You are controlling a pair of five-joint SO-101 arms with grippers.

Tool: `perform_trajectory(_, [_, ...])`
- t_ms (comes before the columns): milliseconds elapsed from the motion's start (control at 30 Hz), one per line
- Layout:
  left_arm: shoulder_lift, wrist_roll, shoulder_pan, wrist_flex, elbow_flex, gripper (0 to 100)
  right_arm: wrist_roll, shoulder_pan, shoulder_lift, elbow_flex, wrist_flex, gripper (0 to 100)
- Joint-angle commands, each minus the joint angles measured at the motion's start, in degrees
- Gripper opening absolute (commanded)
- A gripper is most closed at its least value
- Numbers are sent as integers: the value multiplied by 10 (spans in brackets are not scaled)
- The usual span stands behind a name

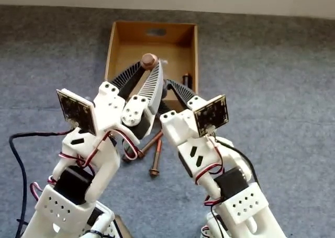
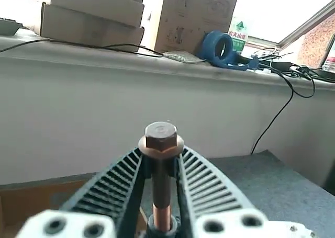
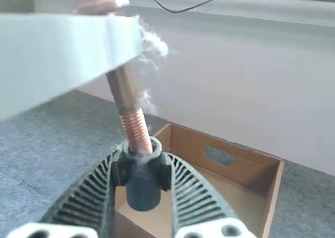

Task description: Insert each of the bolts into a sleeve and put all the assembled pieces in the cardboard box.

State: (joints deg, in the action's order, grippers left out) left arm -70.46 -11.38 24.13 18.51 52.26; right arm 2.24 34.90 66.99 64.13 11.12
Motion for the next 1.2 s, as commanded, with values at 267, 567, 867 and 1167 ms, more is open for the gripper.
perform_trajectory(267, [20,-2,7,113,-116,9,-6,-5,14,-8,-4,6])
perform_trajectory(567, [114,-2,7,114,-136,9,-6,-5,14,-8,-4,6])
perform_trajectory(867, [113,-2,7,117,-138,9,-6,-5,14,-7,-4,6])
perform_trajectory(1167, [116,55,8,194,-186,9,-6,-5,14,-7,-4,6])
